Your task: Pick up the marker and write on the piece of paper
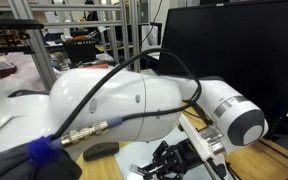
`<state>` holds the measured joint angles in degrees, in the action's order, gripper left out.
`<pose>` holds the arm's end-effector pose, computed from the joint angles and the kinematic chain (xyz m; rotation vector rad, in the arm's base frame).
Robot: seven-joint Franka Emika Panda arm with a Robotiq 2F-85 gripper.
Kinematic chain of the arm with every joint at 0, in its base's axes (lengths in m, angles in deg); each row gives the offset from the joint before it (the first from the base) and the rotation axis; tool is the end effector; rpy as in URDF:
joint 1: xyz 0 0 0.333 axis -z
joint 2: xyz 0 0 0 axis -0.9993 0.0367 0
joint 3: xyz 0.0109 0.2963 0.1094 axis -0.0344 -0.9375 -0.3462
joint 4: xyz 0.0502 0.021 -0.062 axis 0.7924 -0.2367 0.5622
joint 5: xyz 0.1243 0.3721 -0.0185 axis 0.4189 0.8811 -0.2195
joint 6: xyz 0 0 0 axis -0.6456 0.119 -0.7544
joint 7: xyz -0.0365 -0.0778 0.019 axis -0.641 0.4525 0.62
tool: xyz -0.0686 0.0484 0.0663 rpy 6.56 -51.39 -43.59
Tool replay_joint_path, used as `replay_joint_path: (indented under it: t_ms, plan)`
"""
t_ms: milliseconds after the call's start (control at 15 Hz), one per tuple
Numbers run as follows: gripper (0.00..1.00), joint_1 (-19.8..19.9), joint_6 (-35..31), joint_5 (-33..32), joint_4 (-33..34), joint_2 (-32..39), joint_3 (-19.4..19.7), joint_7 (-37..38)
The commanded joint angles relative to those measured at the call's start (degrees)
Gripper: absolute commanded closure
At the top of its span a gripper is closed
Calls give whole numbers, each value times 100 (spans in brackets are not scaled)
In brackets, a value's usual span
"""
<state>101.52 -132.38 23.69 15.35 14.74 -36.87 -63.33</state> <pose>0.6359 -0.1336 0.1104 -2.4271 0.3559 1.5912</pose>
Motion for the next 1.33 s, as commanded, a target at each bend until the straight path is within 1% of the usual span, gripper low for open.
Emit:
replay_joint_path:
  t_ms: [0, 200, 800, 1267]
  plan:
    - [95, -53, 58, -216, 82, 0, 42, -370]
    - [95, -93, 56, -325, 76, 0, 48, -561]
    - [95, -400, 23, -862, 209, -3, 74, -1371]
    - [95, -443, -7, -989, 172, -2, 61, -1681]
